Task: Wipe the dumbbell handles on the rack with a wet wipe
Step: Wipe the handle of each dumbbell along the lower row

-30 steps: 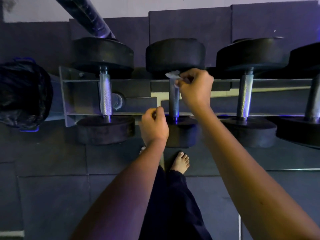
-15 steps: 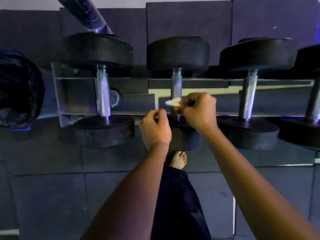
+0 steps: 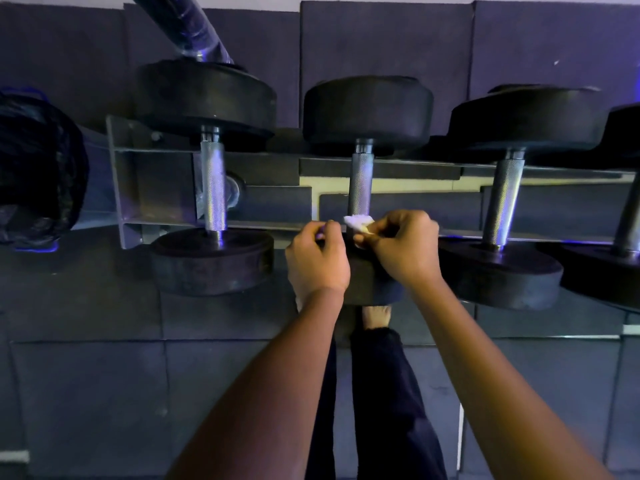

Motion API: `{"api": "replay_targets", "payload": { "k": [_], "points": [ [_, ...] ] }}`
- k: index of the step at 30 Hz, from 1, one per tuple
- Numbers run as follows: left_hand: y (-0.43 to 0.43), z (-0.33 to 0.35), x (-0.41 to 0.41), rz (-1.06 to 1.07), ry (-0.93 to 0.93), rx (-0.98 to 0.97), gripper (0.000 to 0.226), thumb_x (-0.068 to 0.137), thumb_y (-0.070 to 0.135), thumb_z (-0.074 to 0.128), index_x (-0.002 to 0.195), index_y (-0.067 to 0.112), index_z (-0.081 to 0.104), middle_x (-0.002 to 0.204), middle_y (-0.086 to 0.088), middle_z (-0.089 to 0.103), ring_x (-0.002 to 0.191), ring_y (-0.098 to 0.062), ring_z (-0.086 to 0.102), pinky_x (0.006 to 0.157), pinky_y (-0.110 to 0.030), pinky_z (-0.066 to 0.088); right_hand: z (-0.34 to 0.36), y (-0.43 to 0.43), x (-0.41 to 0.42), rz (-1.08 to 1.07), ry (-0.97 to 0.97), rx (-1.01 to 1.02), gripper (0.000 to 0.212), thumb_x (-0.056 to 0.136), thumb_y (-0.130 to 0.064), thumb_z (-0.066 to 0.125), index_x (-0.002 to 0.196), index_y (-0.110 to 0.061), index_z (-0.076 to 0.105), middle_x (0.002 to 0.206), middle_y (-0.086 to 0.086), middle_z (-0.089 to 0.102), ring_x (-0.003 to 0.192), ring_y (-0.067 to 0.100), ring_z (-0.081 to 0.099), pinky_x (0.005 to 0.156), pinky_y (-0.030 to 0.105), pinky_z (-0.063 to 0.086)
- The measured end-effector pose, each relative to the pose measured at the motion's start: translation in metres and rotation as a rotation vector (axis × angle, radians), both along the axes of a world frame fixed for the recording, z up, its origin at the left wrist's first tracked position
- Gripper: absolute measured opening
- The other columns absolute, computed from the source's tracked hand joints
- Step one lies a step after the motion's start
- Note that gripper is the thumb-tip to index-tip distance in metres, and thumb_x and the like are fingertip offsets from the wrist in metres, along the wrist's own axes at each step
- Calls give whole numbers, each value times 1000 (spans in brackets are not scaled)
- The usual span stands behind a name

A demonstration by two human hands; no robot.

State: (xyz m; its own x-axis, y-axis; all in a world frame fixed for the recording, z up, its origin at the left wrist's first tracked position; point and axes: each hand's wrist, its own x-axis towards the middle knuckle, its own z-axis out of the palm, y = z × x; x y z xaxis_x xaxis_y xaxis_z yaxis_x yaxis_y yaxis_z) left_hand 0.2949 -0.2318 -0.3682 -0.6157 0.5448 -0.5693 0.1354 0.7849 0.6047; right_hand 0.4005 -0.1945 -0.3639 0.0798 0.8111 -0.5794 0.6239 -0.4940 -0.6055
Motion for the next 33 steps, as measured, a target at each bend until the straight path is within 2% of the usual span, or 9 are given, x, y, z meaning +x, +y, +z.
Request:
{"api": "replay_targets", "payload": {
  "k": [4, 7, 14, 17, 21, 25, 28, 31, 33],
  "points": [
    [-2, -2, 0, 11, -7, 23, 21, 89, 27, 54, 71, 22, 64, 72, 1, 64, 68, -15, 58, 54, -24, 33, -4, 5, 3, -66, 72, -10, 22, 69, -17, 87, 64, -23, 66, 65, -9, 65, 62, 1, 58, 60, 11, 48],
    [-1, -2, -1, 25, -8, 51, 21, 89, 26, 54, 72, 19, 66, 71, 2, 66, 67, -13, 58, 55, -24, 37, -7, 23, 1, -181, 216, 45, 18, 72, -13, 83, 67, -22, 68, 73, -1, 69, 69, 8, 61, 69, 29, 53],
    [-2, -4, 0, 14, -8, 83, 36, 77, 40, 45, 79, 15, 71, 79, -5, 69, 75, -22, 62, 64, -28, 44, -20, 61, 0, -365, 355, 7, 16, 71, -16, 84, 66, -19, 69, 76, 4, 72, 78, 19, 70, 80, 47, 59],
    [-1, -2, 0, 33, -16, 69, 35, 75, 39, 45, 77, 15, 71, 76, -3, 69, 74, -20, 62, 63, -27, 43, -20, 24, 8, -266, 303, -117, 12, 74, -18, 82, 70, -15, 71, 80, 5, 74, 82, 20, 72, 80, 42, 59],
    [-1, -3, -1, 49, -37, 71, 34, 74, 37, 46, 76, 15, 71, 76, -3, 69, 75, -19, 62, 64, -26, 44, -20, 2, 17, -86, 178, -98, 18, 69, -22, 86, 63, -21, 70, 68, -4, 71, 64, 6, 65, 68, 28, 56],
    [0, 0, 0, 42, -45, 72, 28, 82, 32, 50, 76, 13, 70, 73, 0, 67, 68, -11, 58, 56, -21, 40, -18, 18, 11, -136, 256, -36, 14, 73, -18, 83, 68, -19, 70, 77, 4, 74, 81, 21, 73, 78, 44, 59],
    [-2, 2, -1, 7, -48, 71, 23, 92, 21, 53, 76, 12, 67, 67, 7, 61, 59, 0, 53, 50, -8, 37, -17, 53, 1, -184, 221, 88, 12, 75, -20, 81, 76, -13, 71, 82, 6, 74, 84, 23, 72, 78, 43, 59],
    [-2, 0, -2, 0, -64, 89, 24, 91, 23, 53, 74, 14, 66, 66, 4, 62, 60, -1, 56, 51, -14, 40, -16, 68, -8, -270, 220, 148, 14, 71, -22, 83, 70, -15, 71, 76, 2, 73, 77, 15, 71, 74, 33, 59],
    [-2, -3, -2, 0, -31, 89, 25, 84, 33, 50, 71, 18, 66, 69, -2, 65, 66, -15, 59, 56, -26, 41, -16, 54, -10, -264, 196, 127, 18, 69, -22, 86, 65, -20, 68, 67, -6, 69, 64, 1, 63, 65, 23, 53]
  ]
}}
